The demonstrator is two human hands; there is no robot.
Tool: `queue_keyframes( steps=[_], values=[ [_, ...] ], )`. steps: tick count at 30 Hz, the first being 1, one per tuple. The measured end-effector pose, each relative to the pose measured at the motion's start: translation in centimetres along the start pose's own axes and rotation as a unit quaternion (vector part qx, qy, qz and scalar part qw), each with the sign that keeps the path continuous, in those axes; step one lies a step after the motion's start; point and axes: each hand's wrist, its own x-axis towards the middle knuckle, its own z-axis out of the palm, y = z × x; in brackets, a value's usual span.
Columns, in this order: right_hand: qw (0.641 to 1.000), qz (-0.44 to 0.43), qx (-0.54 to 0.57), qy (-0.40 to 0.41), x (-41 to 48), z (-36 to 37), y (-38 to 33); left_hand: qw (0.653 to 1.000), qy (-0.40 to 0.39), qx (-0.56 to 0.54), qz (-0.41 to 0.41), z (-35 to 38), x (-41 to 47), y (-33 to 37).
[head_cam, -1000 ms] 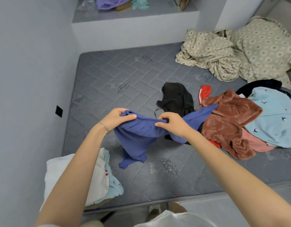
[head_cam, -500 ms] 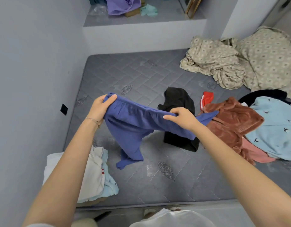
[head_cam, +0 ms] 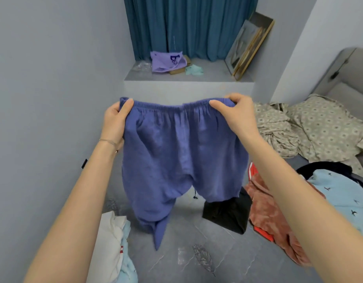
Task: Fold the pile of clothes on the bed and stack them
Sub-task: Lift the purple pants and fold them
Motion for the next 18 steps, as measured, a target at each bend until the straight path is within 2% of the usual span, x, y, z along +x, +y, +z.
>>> queue_keyframes(
  steps=[4,7,10,12,15,18],
  values=[
    [0.997,-0.06,0.023,0.042,1.6,-1.2,-4.5,0.997,0.022,-0.072,0.031,0.5,0.4,4.6],
    [0.997,-0.064,-0.004,0.043,2.3,-1.4,-4.9,0.998,0.023,-0.052,0.014,0.6,0.3,4.7],
    [1.0,0.018,0.001,-0.015,2.1,-0.7,-3.4,0.997,0.041,-0.057,-0.032,0.6,-0.2,2.8],
    [0.993,0.097,0.054,-0.048,1.6,0.1,-2.6,0.993,0.047,-0.081,-0.075,0.4,-0.3,1.6],
    [0.959,0.209,0.175,-0.082,1.3,1.4,-2.8,0.979,0.048,-0.155,-0.126,0.4,0.0,0.9],
    [0.916,0.287,0.244,-0.138,1.2,2.4,-3.0,0.968,0.042,-0.195,-0.152,0.7,0.4,0.6]
  ],
)
